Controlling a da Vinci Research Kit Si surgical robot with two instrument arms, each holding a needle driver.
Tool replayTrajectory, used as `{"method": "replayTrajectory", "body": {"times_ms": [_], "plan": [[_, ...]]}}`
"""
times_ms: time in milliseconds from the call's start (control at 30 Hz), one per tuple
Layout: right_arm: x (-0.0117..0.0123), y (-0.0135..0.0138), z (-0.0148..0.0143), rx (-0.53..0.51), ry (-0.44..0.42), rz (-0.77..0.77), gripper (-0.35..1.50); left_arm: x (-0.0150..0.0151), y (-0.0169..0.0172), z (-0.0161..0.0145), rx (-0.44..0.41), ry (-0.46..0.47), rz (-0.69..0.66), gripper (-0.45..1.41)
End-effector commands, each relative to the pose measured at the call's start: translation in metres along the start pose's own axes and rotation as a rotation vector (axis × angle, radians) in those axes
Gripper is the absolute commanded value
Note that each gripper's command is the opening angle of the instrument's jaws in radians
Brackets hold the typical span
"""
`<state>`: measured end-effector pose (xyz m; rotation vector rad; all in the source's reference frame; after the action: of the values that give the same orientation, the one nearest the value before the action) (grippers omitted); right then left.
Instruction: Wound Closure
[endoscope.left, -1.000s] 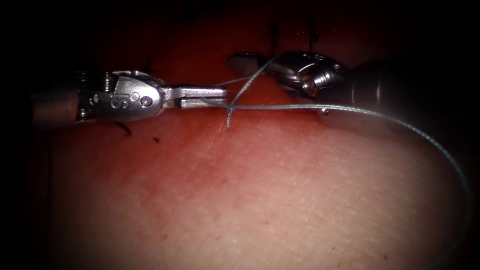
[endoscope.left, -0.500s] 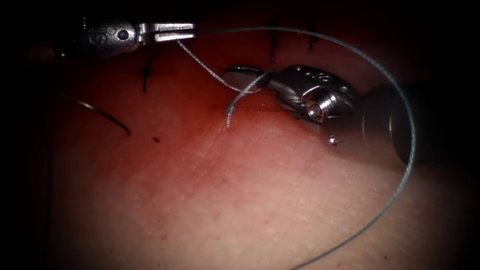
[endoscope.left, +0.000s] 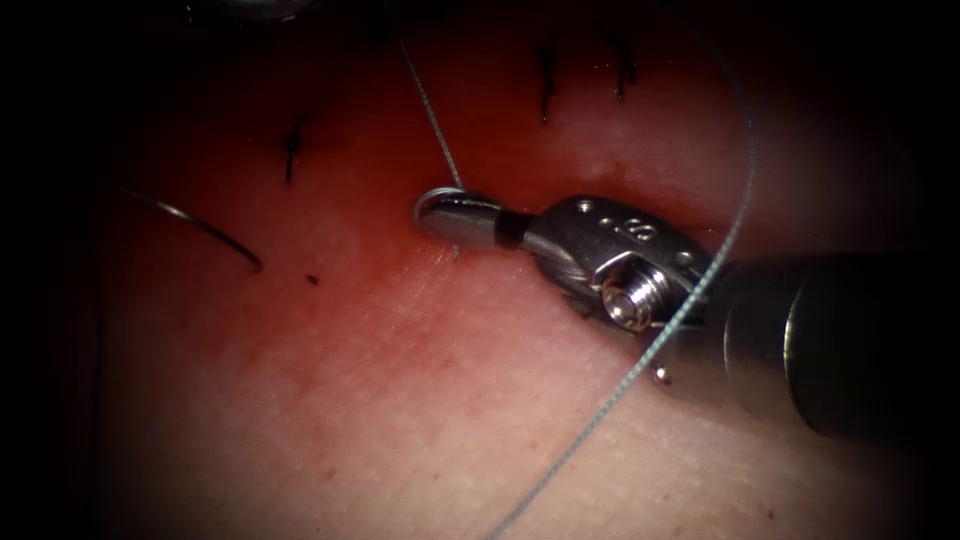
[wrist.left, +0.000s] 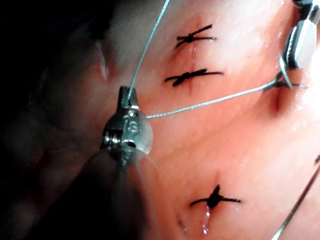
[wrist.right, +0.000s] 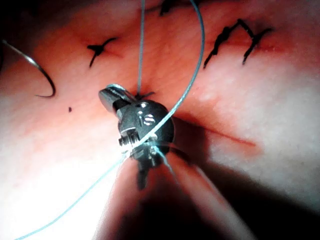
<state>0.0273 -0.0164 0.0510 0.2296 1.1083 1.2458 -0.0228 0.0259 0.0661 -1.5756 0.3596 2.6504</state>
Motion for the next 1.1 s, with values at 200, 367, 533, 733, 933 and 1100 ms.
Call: {"method": "replayTrajectory", "body": {"times_ms": [200,367,533,733,933,1100], "plan": [[-0.0020,-0.0011,0.0007,-0.005,-0.011,-0.023,-0.35,-0.0015,-0.0033,0.0029,0.072,-0.024,0.039,-0.45],[-0.0020,-0.0008,0.0009,-0.008,-0.010,-0.024,-0.35,-0.0021,-0.0048,0.0043,0.100,-0.009,0.048,-0.45],[-0.0020,-0.0008,0.0010,-0.010,-0.009,-0.042,-0.35,-0.0028,-0.0063,0.0055,0.147,-0.002,0.075,-0.45],[-0.0027,-0.0007,0.0015,0.001,-0.016,0.058,-0.35,-0.0039,-0.0084,0.0071,0.208,-0.003,0.114,-0.45],[-0.0032,-0.0004,0.0017,-0.004,-0.044,0.163,-0.35,-0.0048,-0.0102,0.0085,0.259,-0.013,0.137,-0.45],[-0.0039,-0.0007,0.0016,0.011,-0.083,0.255,-0.35,-0.0056,-0.0112,0.0102,0.280,-0.038,0.159,-0.45]]}}
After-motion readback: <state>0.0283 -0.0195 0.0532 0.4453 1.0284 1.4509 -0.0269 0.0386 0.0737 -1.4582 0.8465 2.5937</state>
